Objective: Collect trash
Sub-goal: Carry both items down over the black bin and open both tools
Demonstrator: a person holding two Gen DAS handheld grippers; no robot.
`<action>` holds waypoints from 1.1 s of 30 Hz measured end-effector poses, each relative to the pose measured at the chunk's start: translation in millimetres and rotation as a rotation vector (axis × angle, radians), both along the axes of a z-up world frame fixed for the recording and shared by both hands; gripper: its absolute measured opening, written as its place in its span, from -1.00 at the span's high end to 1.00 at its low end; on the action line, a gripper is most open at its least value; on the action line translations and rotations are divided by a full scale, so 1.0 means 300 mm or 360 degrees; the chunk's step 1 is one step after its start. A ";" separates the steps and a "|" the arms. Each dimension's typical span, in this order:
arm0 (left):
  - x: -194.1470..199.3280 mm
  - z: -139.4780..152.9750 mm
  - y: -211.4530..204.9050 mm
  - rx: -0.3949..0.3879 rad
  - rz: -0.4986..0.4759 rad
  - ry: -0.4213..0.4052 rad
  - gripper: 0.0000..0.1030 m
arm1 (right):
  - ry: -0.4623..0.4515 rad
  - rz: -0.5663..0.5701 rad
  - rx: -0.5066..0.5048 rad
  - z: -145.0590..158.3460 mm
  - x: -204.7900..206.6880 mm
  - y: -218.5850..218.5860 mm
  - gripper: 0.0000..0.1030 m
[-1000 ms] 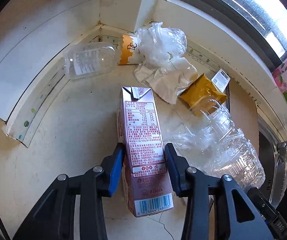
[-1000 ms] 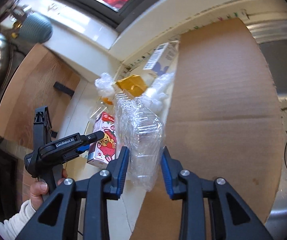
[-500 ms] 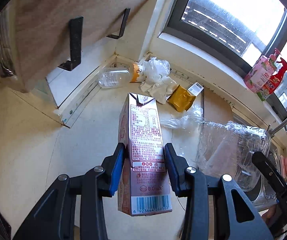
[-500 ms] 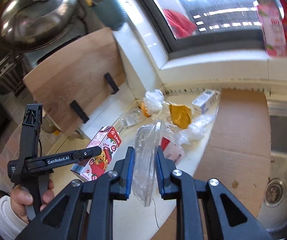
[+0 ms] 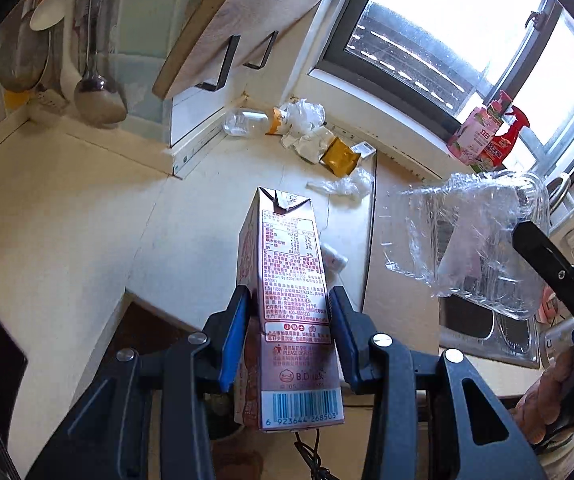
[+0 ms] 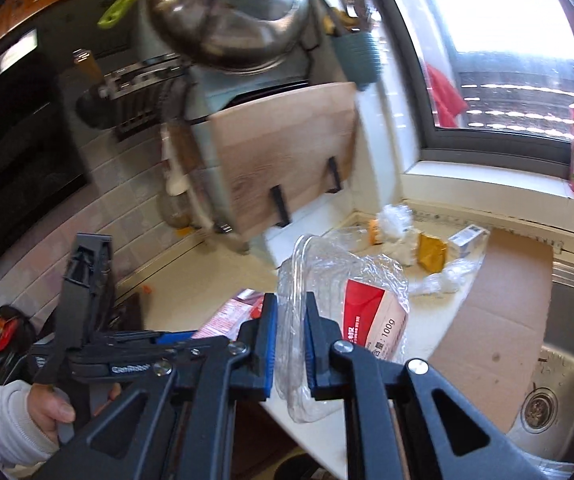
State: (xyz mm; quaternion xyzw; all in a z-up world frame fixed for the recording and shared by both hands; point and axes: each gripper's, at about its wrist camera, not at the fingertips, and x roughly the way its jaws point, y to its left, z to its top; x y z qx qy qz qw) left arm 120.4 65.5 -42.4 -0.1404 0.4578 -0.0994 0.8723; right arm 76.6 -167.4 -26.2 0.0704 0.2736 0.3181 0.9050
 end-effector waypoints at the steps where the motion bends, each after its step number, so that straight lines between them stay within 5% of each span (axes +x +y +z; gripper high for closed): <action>1: -0.045 -0.011 0.010 -0.0001 -0.0008 0.0013 0.25 | 0.0008 0.0046 0.0006 -0.003 -0.033 0.017 0.78; 9: -0.293 -0.164 0.082 0.0094 -0.0021 0.0196 0.25 | 0.0172 0.0421 0.0002 -0.135 -0.235 0.183 0.77; 14: -0.367 -0.364 0.135 0.0098 0.0022 0.0419 0.25 | 0.0435 0.0531 -0.0066 -0.354 -0.246 0.293 0.77; 22: -0.383 -0.882 0.199 -0.0023 0.0051 0.0763 0.25 | 0.0792 0.0471 -0.0108 -0.836 -0.182 0.393 0.76; 33: -0.306 -1.578 0.285 -0.0111 0.0113 0.0889 0.24 | 0.1054 0.0304 -0.0122 -1.478 -0.066 0.458 0.70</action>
